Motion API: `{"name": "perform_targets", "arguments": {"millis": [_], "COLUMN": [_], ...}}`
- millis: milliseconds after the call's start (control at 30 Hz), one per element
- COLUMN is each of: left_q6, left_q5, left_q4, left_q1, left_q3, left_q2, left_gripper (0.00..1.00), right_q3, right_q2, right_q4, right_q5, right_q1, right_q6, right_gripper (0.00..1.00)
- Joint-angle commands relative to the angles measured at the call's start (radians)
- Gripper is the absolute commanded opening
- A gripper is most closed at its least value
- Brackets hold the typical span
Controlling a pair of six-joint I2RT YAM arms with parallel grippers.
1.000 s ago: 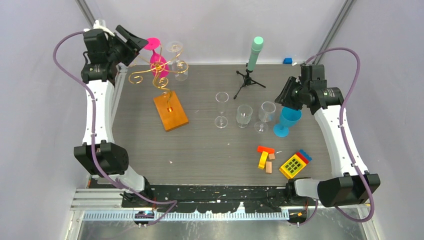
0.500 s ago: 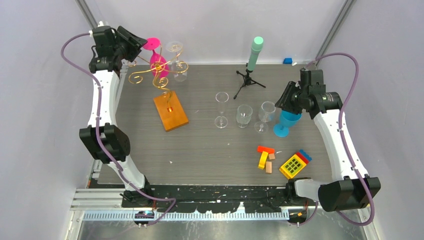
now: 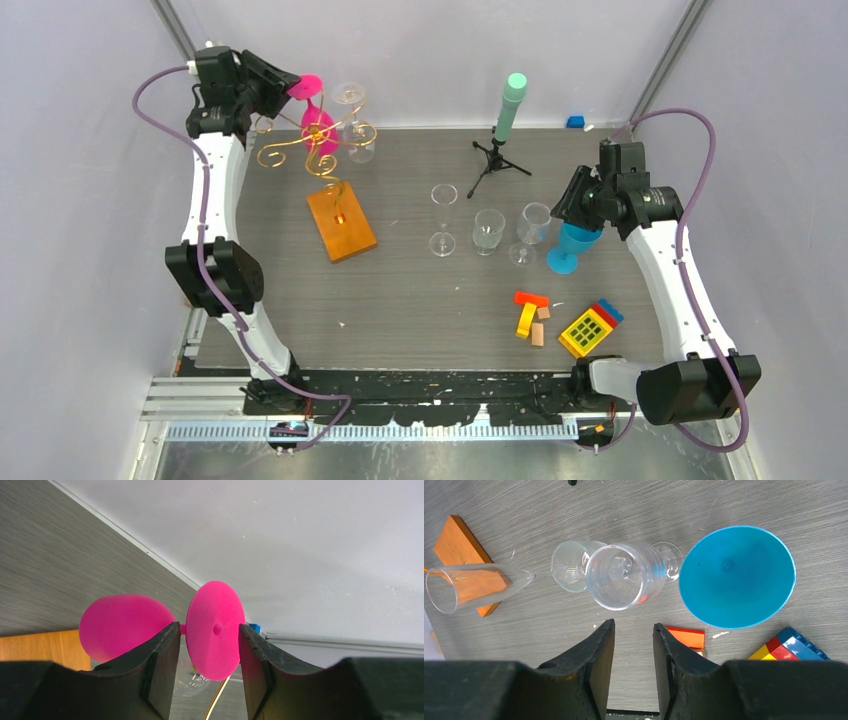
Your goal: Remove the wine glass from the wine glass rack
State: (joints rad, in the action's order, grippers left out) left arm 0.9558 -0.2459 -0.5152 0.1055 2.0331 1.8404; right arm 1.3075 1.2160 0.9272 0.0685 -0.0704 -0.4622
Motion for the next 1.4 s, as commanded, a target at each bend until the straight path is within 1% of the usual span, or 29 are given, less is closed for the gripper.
{"name": "perform_targets", "arguments": {"millis": [0,200,300,433,533,800,833,1000,1167,1367], "left_q6": [0.020,0.047,0.092,0.124,0.135,0.131,0.135,0.157,0.202,0.229], "left_q5": [0.031,0.013,-0.009,-0.019,-0.030,0.035,0.038,0.043,0.006,-0.056], "left_q4": [0.011,0.039,0.101,0.140,0.154,0.266,0.277,0.337,0.403,0.452], "left_q1": [-0.004,-0.003,-0.003,-0.003,-0.003,0.005,0.007,0.017,0.023,0.023], "left_q3": [0.012,-0.008,-0.047,-0.061,-0.067,-0.190,-0.200,-0.248,-0.283,-0.266], "left_q2": [-0.020,-0.019,-0.019,-0.011,-0.008,-0.092,-0.101,-0.138,-0.155,-0.130], "left_gripper": [0.48,0.48,0.47,0.44,0.37,0.01,0.00,0.00,0.00,0.00], "right_q3": [0.003,0.001,0.002,0.002,0.001,-0.004,-0.004,-0.005,-0.007,-0.006], "right_q2": [-0.026,-0.025,-0.031,-0.043,-0.049,-0.050,-0.049,-0.050,-0.052,-0.057], "right_q4": [-0.037,-0.041,-0.041,-0.038,-0.035,-0.036,-0.035,-0.034,-0.034,-0.034], "right_q5": [-0.014,-0.008,-0.011,-0.018,-0.023,-0.023,-0.021,-0.018,-0.017,-0.016], "right_q1": [0.000,0.000,0.000,0.000,0.000,0.000,0.000,0.000,0.000,0.000], "right_q6": [0.004,-0.002,-0.002,0.001,0.003,0.003,0.003,0.001,-0.001,-0.001], "right_gripper": [0.40,0.40,0.39,0.40,0.40,0.40,0.39,0.39,0.39,0.39]}}
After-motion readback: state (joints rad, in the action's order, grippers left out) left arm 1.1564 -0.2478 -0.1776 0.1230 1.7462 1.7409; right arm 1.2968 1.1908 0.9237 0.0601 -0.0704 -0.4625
